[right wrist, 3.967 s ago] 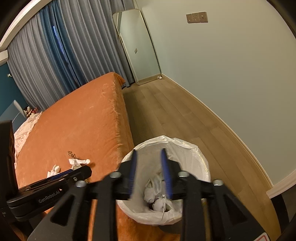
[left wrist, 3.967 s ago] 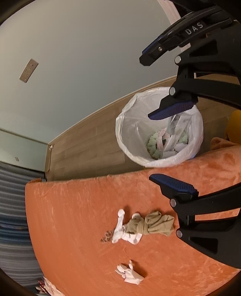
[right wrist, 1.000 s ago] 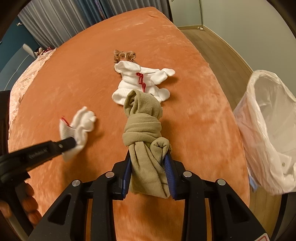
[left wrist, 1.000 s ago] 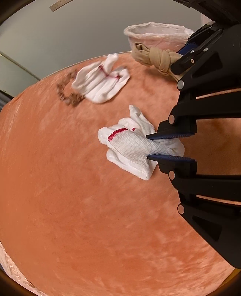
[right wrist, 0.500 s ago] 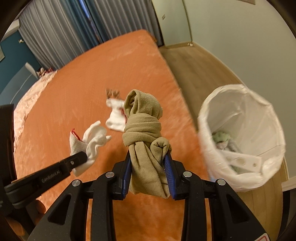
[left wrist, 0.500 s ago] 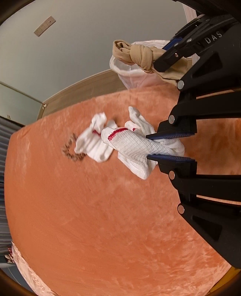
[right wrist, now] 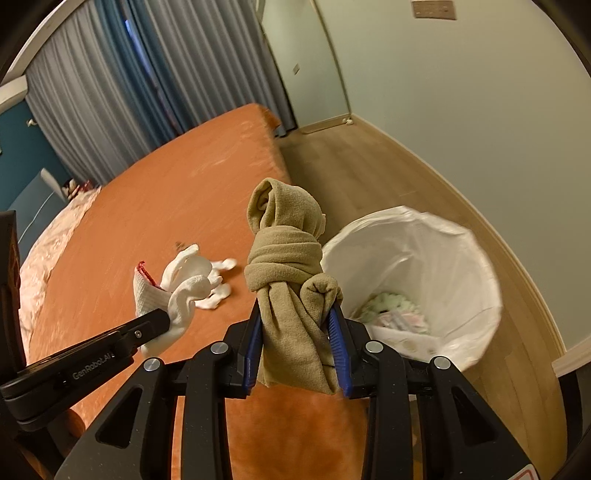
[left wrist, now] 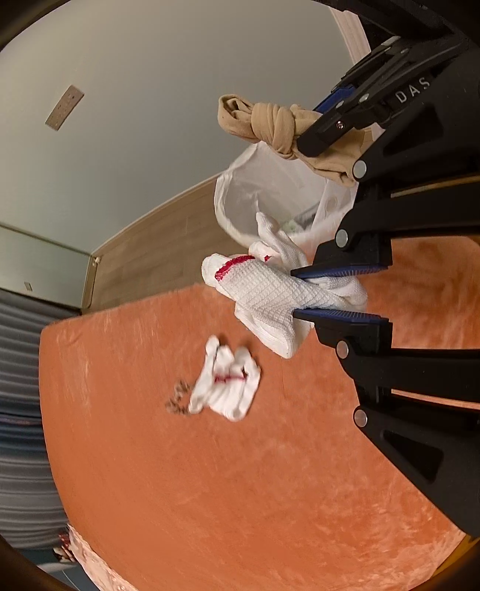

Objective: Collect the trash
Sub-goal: 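Carry the white cloth and beige stocking over the trash bin with both grippers, then open the left gripper over the bin while the right gripper releases the stocking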

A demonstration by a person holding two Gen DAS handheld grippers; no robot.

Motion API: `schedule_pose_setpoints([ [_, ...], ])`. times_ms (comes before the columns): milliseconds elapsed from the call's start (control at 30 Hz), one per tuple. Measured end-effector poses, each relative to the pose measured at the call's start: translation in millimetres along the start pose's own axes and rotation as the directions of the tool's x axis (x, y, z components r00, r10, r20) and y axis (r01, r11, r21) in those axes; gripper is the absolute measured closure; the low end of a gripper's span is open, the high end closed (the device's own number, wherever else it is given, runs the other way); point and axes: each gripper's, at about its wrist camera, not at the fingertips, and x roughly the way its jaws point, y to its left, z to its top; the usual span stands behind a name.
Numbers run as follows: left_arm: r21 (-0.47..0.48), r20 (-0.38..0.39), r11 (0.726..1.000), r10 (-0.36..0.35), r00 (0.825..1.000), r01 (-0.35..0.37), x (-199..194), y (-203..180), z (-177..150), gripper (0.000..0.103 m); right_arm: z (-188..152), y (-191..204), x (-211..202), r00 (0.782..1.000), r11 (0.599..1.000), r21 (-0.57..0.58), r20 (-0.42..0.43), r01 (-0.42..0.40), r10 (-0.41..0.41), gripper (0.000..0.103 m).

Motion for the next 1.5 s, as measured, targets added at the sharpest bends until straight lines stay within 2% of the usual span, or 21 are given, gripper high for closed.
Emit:
schedule_pose_setpoints([
  [400, 0.109, -0.024, 0.991, -0.072, 0.997, 0.074, 17, -83, 7, 0.087, 10, -75, -13, 0.997, 0.994, 0.086, 0.033, 0.067, -0.07, 0.072],
  [633, 0.118, -0.051, 0.987, -0.103, 0.993, 0.108, 33, -108, 12, 0.082, 9, -98, -11, 0.995, 0.989, 0.115, 0.027, 0.091, -0.095, 0.072],
  [667, 0.11, -0.05, 0.988, -0.099, 0.994, 0.104, 34, -108, 13, 0.07, 9, -99, -11, 0.995, 0.989, 0.117, 0.026, 0.094, -0.097, 0.072],
  [733, 0.088, -0.029, 0.993, -0.082, 0.996, 0.084, 35, -106, 14, 0.055, 9, -99, -11, 0.995, 0.988, 0.118, 0.026, 0.097, -0.101, 0.072],
  [1333, 0.061, -0.012, 0.998, -0.033, 0.999, 0.034, 35, -74, 16, 0.054, 13, -92, 1, 0.995, 0.99, 0.099, 0.01, 0.099, -0.101, 0.071],
  [1500, 0.049, -0.011, 0.999, -0.024, 1.0, 0.025, 35, -65, 16, 0.053, 16, -91, 4, 0.995, 0.991, 0.093, 0.005, 0.101, -0.102, 0.067],
])
